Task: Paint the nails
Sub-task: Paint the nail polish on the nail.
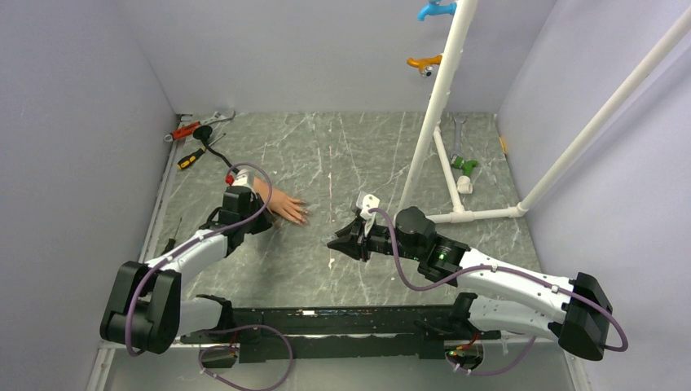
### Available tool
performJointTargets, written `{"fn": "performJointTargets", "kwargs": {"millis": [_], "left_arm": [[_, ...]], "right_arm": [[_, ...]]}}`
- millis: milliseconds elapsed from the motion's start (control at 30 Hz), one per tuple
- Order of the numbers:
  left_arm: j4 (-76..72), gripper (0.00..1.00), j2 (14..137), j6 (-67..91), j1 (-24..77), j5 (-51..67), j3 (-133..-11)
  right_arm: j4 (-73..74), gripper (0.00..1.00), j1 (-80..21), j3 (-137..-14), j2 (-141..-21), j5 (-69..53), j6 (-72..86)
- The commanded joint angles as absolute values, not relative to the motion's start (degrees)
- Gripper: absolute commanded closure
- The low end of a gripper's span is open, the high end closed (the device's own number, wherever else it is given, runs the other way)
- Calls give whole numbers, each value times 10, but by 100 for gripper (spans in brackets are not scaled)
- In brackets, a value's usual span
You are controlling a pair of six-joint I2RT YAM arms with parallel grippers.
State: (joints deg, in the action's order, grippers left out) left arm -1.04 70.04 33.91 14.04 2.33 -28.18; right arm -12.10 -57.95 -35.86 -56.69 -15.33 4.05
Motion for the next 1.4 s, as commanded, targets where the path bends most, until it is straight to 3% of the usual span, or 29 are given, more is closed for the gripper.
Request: {"fn": "performJointTargets", "kwargs": {"millis": [0,1367], "left_arm": [[-23,100,680,348,139,37,-276],[-32,100,691,330,139,26,-284]], "right_arm": [[-160,100,-582,-364,-569,-159,40],[-164,100,-582,-362,-575,-163,41]]}}
